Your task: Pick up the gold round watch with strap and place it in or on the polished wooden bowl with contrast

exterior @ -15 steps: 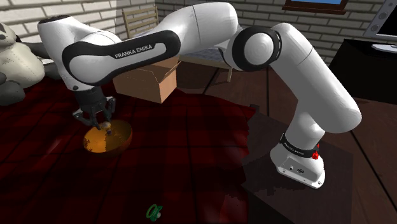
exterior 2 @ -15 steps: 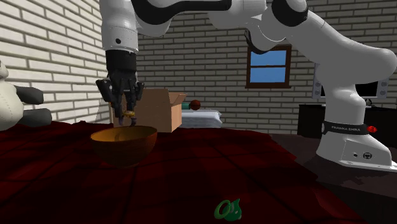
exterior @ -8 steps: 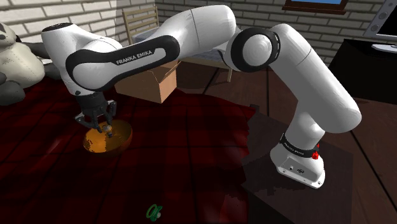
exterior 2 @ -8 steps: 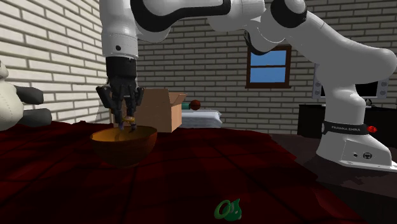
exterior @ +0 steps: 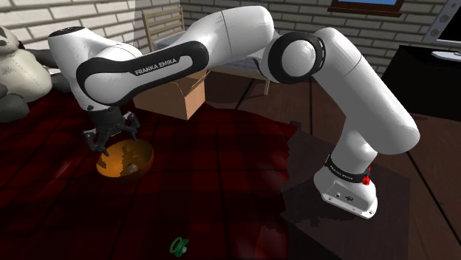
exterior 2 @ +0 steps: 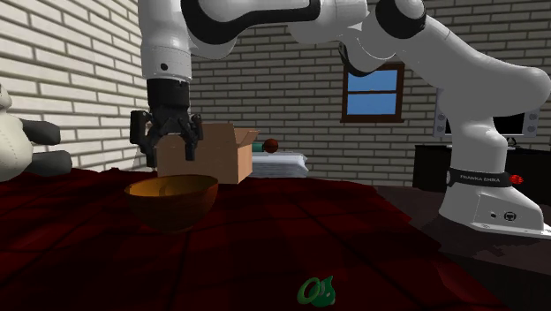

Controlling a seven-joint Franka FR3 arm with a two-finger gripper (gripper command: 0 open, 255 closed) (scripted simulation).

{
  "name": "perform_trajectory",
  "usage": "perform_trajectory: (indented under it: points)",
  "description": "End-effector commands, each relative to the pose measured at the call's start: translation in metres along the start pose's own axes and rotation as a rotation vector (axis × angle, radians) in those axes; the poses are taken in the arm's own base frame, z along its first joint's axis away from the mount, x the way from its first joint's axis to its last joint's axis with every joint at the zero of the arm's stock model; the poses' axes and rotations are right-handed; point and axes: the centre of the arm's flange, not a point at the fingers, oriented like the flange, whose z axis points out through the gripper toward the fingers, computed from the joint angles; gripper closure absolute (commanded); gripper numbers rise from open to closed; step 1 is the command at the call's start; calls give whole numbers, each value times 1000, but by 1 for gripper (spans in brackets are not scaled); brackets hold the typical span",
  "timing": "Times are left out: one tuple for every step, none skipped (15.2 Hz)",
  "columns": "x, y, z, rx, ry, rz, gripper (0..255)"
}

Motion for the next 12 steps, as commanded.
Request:
perform_trajectory:
  points:
    - [0, 0, 0, 0, 0, 0, 0]
    - [0, 0, -13, 0, 0, 0, 0]
    - [0, 0, -26, 0, 0, 0, 0]
    - [0, 0, -40, 0, 0, 0, 0]
    - [0, 0, -50, 0, 0, 0, 0]
    - [0, 0, -50, 0, 0, 0, 0]
    - [0, 0, -50, 0, 0, 0, 0]
    - [0, 0, -50, 0, 0, 0, 0]
    - [0, 0, -50, 0, 0, 0, 0]
    - [0, 0, -50, 0, 0, 0, 0]
    - [0, 0, -50, 0, 0, 0, 0]
    - [0, 0, -50, 0, 0, 0, 0]
